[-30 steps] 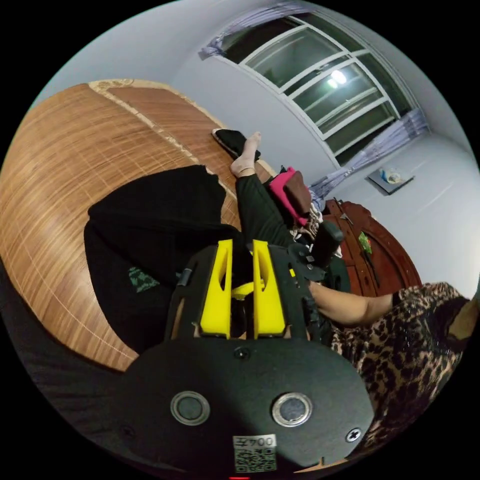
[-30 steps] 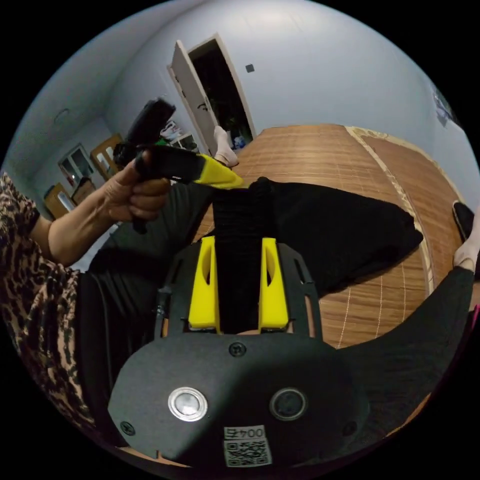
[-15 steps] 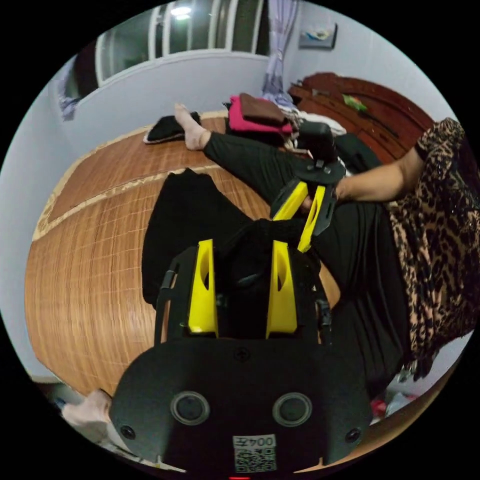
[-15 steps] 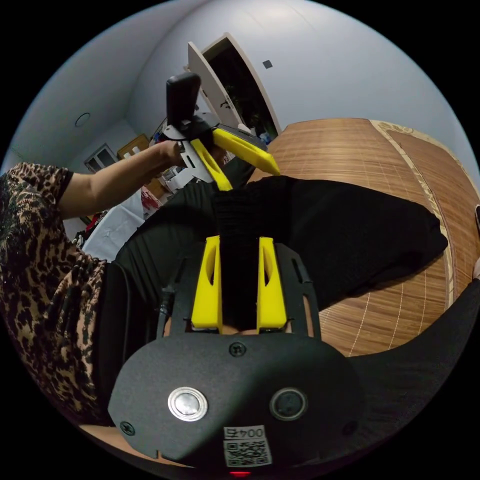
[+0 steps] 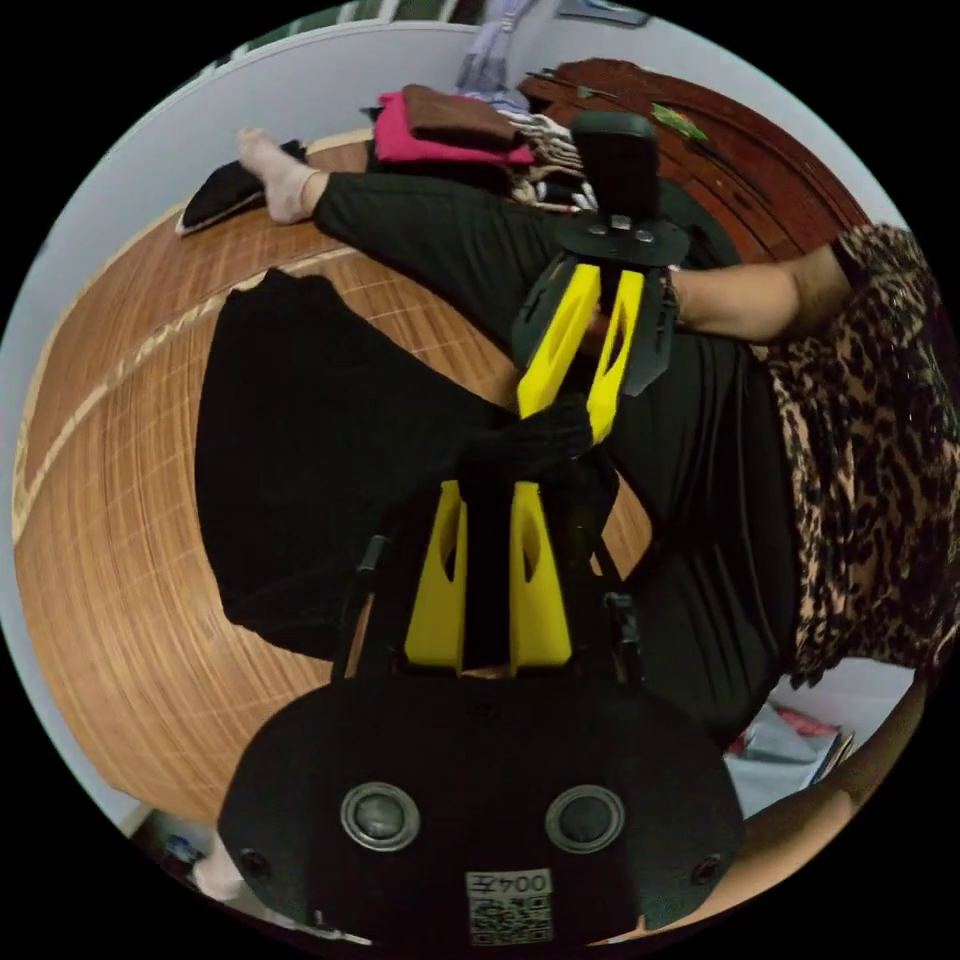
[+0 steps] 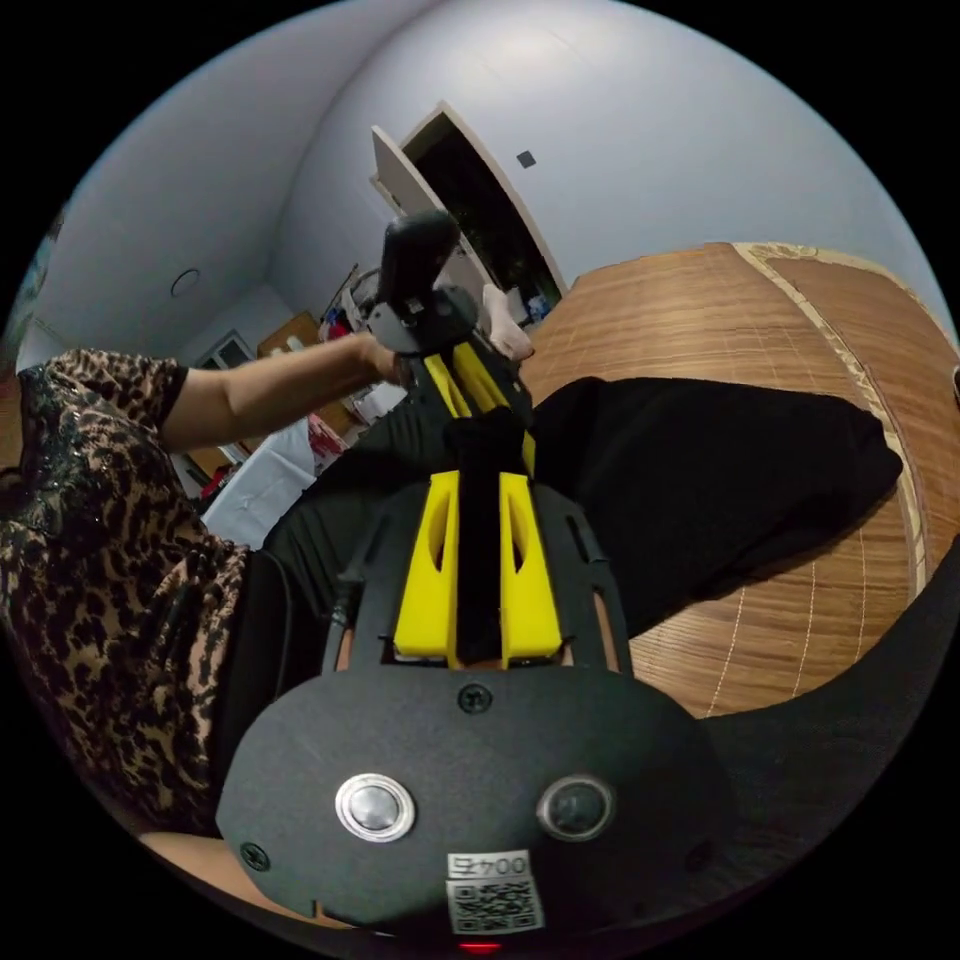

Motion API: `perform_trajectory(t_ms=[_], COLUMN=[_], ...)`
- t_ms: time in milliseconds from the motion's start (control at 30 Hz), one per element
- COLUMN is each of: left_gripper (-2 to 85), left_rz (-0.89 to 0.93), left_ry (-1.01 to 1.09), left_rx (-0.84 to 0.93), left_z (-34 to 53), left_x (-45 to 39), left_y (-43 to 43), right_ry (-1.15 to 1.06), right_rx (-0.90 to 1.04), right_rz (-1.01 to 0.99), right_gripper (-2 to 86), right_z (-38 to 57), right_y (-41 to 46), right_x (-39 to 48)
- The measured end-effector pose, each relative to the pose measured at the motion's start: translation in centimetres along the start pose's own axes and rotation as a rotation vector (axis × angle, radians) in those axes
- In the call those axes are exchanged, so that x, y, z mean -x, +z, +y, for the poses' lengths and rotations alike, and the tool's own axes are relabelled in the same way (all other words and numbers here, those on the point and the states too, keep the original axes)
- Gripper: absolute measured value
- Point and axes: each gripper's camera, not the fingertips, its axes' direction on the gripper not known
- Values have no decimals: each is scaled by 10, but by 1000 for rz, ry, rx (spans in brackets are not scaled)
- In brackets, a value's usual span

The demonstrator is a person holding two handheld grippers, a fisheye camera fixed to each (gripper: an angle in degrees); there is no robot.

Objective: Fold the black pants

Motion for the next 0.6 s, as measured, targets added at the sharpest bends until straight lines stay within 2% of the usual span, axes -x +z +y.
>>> perform_trajectory(t_ms=[167, 300, 433, 600], left_gripper=[21, 12, 8, 7], left_rz=[41, 103, 156, 134], left_ry=[-228, -384, -401, -365], left_rx=[-249, -584, -933, -1196], left_z=[44, 107, 167, 207], left_x=[20, 21, 6, -23], left_y=[-35, -89, -155, -240], right_ry=[94, 273, 300, 295], right_rx=[-267, -524, -502, -479], right_rz=[-141, -195, -170, -143], right_gripper=[27, 73, 119, 138], right_z=[26, 60, 64, 65], right_y=[-51, -91, -97, -103], right_x=[-34, -72, -83, -88])
